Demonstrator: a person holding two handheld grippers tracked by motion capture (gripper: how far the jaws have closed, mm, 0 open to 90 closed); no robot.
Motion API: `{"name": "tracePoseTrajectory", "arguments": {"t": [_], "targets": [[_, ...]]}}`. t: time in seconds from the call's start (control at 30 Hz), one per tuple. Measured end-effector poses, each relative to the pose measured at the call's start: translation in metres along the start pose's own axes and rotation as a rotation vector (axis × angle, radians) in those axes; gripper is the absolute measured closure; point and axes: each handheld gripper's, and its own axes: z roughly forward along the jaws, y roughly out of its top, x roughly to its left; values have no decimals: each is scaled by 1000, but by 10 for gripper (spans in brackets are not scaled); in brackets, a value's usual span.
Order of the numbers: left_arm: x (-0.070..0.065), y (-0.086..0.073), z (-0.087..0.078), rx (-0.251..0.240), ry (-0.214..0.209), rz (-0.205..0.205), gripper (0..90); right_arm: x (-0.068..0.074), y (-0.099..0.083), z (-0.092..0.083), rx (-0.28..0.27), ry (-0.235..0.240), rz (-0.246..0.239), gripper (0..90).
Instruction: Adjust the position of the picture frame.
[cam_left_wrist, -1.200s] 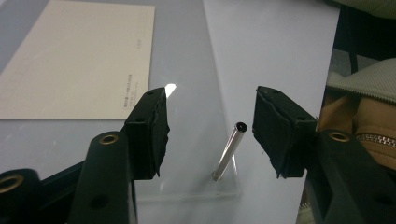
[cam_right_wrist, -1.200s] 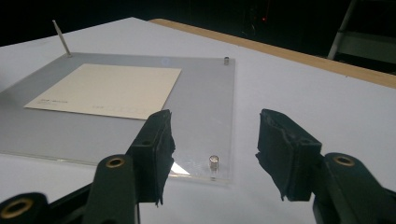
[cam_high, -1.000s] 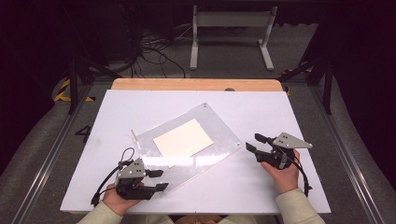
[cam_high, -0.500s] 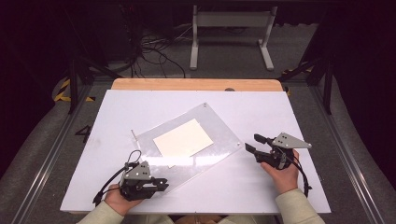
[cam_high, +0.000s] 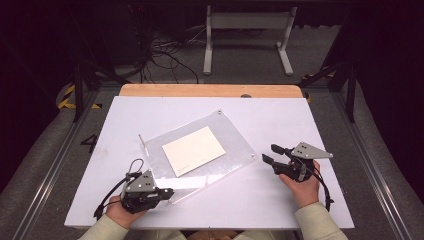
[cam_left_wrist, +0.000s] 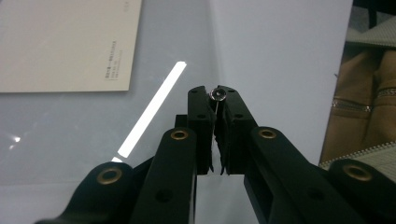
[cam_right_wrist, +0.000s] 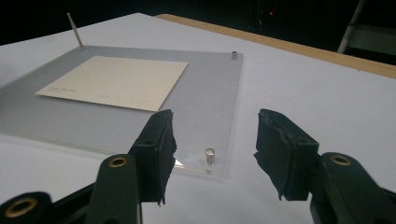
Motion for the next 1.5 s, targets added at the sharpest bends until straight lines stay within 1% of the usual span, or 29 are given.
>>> {"name": "tracePoseTrajectory", "arguments": {"t": [0.13,0.2,0.27,0.3,0.33,0.37,0.4,0.43,0.5,0.53,0.57,0.63,0.7,0.73,0.77,0.87,0.9,1.0,1.03,1.07,1.13,1.17,1.2,1.23,1.27,1.3,1.33,1.37,1.5], "targets": [[12,-6,-12,-32,54,-56,845,0,0,0,1,2,0,472],[18,-10,-15,-45,73,-79,846,0,0,1,6,8,-2,502],[23,-13,-18,-61,100,-97,846,-1,0,2,11,54,11,538],[25,-14,-20,-66,108,-103,846,-1,0,3,16,66,11,558],[28,-16,-22,-78,127,-117,846,-1,0,3,19,72,8,579],[30,-16,-23,-86,132,-129,846,-1,0,4,25,83,3,594],[32,-18,-25,-93,151,-137,846,0,0,4,26,89,3,602],[35,-19,-27,-101,173,-162,846,0,0,4,26,91,0,609],[39,-23,-29,-114,221,-197,846,0,0,4,24,93,-6,624],[42,-24,-30,-111,246,-201,846,0,0,4,24,93,-8,627],[43,-25,-31,-116,265,-216,846,0,0,4,23,92,-11,632],[47,-27,-33,-131,303,-265,846,1,0,4,25,93,-11,636],[52,-29,-34,-151,342,-283,846,1,-1,4,33,91,-12,637],[54,-30,-35,-156,364,-303,845,1,-1,5,34,93,-11,635],[55,-30,-35,-158,372,-308,845,2,-1,5,38,94,-14,636],[58,-32,-35,-174,413,-341,843,3,-1,6,44,95,-14,636],[59,-32,-34,-178,428,-343,843,3,-2,7,44,97,-14,637],[63,-34,-33,-189,452,-370,842,4,-1,9,48,106,-15,638],[65,-35,-33,-192,467,-379,841,5,-1,10,50,111,-17,639],[67,-37,-32,-193,474,-396,838,7,0,12,56,115,-19,639],[73,-39,-29,-185,493,-420,833,10,3,17,71,119,-33,650],[76,-42,-27,-175,495,-436,829,14,5,20,78,127,-42,655],[79,-44,-27,-199,477,-445,825,17,7,23,87,135,-57,660],[79,-45,-28,-198,473,-453,821,21,10,28,100,143,-71,661],[78,-44,-27,-198,480,-453,820,23,12,30,110,146,-79,661],[77,-44,-27,-190,491,-439,820,26,14,35,130,159,-83,662],[76,-43,-27,-188,492,-443,821,28,16,39,138,167,-89,664],[77,-44,-27,-189,491,-437,821,29,17,43,153,177,-87,663],[77,-44,-28,-189,485,-439,821,35,22,62,199,233,-83,664]]}}
